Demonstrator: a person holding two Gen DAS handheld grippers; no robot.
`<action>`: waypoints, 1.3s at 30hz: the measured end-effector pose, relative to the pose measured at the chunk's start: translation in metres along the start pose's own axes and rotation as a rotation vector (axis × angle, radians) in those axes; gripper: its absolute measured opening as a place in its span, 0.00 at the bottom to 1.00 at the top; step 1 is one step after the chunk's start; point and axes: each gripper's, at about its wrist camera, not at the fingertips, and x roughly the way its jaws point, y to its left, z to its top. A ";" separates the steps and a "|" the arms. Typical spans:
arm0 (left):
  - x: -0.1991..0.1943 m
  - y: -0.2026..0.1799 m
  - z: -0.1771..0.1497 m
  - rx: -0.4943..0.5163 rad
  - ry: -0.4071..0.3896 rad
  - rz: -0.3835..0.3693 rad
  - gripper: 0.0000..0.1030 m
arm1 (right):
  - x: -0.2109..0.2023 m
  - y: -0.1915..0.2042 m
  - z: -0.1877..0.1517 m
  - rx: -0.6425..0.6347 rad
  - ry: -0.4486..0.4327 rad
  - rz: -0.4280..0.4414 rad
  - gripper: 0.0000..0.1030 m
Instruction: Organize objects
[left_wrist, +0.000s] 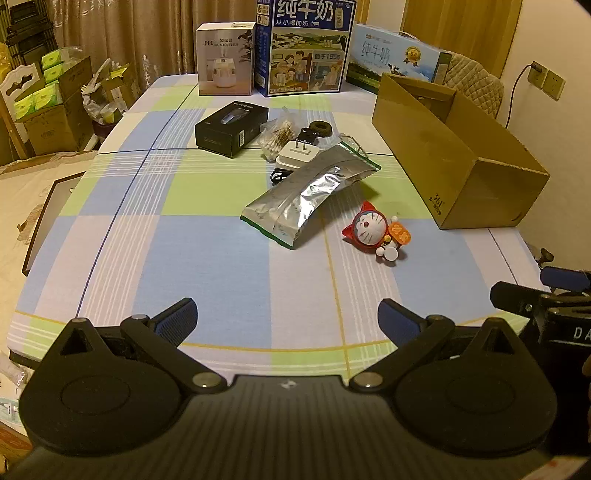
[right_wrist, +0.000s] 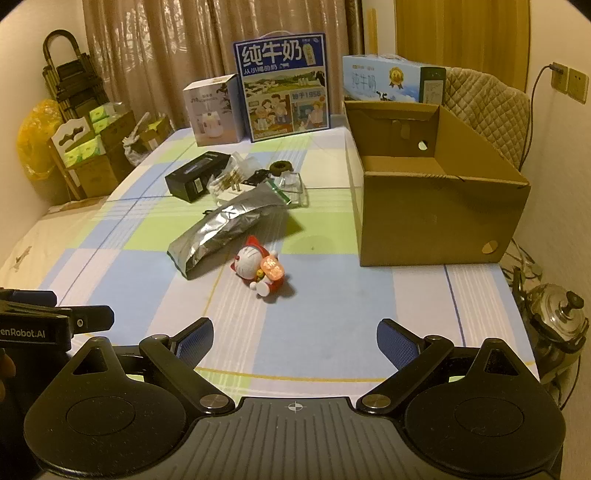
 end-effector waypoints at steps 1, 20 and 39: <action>0.000 0.000 0.000 -0.001 -0.001 -0.001 0.99 | 0.000 0.001 0.000 0.000 -0.001 0.000 0.91; -0.002 -0.001 0.002 -0.006 -0.002 -0.024 0.99 | -0.004 0.001 -0.002 -0.016 -0.002 0.014 0.91; -0.001 0.000 0.001 -0.047 -0.001 -0.011 0.99 | -0.001 0.002 -0.002 -0.018 0.002 0.019 0.91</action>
